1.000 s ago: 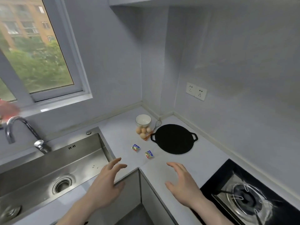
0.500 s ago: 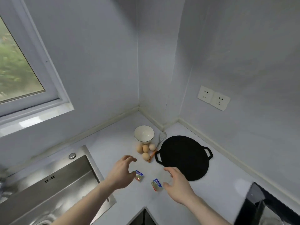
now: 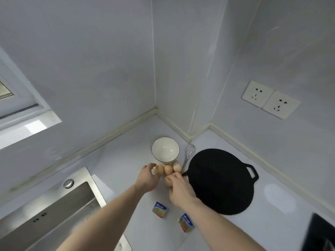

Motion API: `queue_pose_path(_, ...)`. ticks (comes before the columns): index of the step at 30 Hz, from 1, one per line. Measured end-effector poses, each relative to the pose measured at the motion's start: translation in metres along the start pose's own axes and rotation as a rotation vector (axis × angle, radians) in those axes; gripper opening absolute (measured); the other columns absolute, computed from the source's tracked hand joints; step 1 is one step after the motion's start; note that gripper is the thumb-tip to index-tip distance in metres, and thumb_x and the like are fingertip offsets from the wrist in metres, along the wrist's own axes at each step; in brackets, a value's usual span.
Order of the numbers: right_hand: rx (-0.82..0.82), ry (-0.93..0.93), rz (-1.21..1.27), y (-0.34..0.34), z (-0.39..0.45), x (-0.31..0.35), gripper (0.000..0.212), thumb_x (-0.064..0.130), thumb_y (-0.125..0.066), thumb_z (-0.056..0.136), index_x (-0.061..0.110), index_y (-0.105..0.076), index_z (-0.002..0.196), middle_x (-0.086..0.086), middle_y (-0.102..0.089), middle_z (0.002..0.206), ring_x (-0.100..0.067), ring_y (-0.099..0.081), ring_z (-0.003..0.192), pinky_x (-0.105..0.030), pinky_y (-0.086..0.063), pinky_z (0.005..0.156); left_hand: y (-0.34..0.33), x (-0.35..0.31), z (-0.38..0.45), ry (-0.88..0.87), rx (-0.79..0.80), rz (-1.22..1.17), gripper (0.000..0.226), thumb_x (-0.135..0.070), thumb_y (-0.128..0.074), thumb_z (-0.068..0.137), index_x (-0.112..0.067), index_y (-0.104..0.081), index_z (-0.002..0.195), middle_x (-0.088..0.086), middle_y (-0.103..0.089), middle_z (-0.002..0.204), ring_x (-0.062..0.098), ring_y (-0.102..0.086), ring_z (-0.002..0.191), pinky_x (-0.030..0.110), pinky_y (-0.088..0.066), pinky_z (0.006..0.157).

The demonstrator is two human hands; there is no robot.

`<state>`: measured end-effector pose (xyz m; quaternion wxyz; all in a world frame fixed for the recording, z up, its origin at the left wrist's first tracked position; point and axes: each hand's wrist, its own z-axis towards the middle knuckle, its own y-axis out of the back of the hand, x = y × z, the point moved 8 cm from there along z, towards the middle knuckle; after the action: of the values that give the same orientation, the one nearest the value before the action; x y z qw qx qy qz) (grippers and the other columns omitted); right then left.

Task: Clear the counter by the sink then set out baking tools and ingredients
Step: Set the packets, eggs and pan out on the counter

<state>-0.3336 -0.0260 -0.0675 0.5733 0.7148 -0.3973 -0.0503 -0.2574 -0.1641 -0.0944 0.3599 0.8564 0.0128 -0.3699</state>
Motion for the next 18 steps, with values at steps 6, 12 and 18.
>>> queue_pose_path(6,-0.039,-0.027,-0.004,-0.014,0.019,-0.004,0.053,0.013,-0.065,0.093,0.027,-0.049,0.142,0.003,-0.047,0.142,-0.023,-0.048,0.13,-0.034,-0.037,0.108,-0.004,-0.002,0.026,0.068,-0.06,-0.128,0.045,-0.039,-0.06,0.093,-0.014,-0.058,0.131,0.003,-0.062,0.117,0.024,-0.061,0.103,0.03,-0.05,0.086)
queue_pose_path(12,-0.064,-0.024,0.022,-0.024,0.024,-0.005,0.047,0.007,-0.064,0.094,0.021,-0.052,0.137,0.0,-0.052,0.141,-0.02,-0.044,0.136,-0.032,-0.038,0.112,-0.011,-0.003,0.038,0.08,-0.051,-0.129,0.023,-0.033,-0.065,0.088,-0.021,-0.058,0.107,-0.001,-0.066,0.105,0.021,-0.063,0.098,0.027,-0.047,0.081)
queue_pose_path(18,-0.168,-0.043,0.22,-0.004,-0.002,-0.016,0.03,0.022,-0.065,0.094,0.028,-0.057,0.122,0.008,-0.057,0.128,-0.014,-0.052,0.119,-0.028,-0.046,0.096,0.001,0.008,0.012,0.1,-0.107,-0.269,0.035,-0.039,-0.064,0.091,-0.021,-0.057,0.121,0.0,-0.064,0.115,0.02,-0.064,0.099,0.031,-0.054,0.075)
